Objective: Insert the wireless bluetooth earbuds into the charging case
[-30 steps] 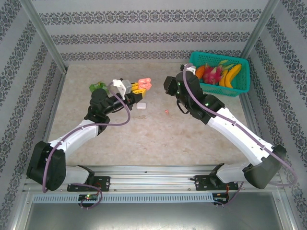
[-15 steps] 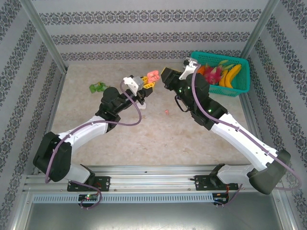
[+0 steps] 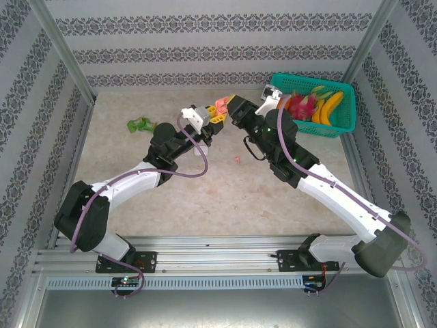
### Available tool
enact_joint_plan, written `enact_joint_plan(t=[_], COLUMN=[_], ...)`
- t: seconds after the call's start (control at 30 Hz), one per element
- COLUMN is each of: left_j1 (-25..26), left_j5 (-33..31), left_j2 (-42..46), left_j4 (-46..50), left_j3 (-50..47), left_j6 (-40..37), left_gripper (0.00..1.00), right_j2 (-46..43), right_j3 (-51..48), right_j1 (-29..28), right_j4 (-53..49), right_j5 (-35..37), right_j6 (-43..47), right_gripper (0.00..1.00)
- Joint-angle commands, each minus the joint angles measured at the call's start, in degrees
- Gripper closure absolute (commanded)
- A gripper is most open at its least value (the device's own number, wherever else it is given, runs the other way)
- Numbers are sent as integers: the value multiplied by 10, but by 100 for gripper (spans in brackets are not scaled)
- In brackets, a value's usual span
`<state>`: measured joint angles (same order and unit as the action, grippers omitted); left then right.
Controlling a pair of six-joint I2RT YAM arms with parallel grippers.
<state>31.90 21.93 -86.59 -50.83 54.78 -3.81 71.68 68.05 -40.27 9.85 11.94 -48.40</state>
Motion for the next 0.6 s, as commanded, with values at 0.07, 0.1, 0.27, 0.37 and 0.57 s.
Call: enact_joint_plan(t=[0.07, 0.1, 0.27, 0.37, 0.57], left_j1=[9, 8, 8, 8, 8], left_j5=[-4, -4, -2, -2, 0], left_j2=[1, 1, 4, 5, 6], left_j4=[-38, -37, -34, -34, -31], left_j3=[19, 20, 20, 19, 19], left_j6=[6, 6, 7, 7, 7], left_gripper=[100, 100, 100, 100, 100], right_j2=[15, 17, 28, 33, 41], right_j3=[-13, -15, -16, -15, -15], right_j1=[-5, -5, -4, -5, -5], right_j4=[39, 42, 46, 47, 48], right_j5=[-24, -25, -29, -29, -32], right_j6=[-39, -43, -51, -54, -62], right_gripper=[75, 75, 75, 76, 76])
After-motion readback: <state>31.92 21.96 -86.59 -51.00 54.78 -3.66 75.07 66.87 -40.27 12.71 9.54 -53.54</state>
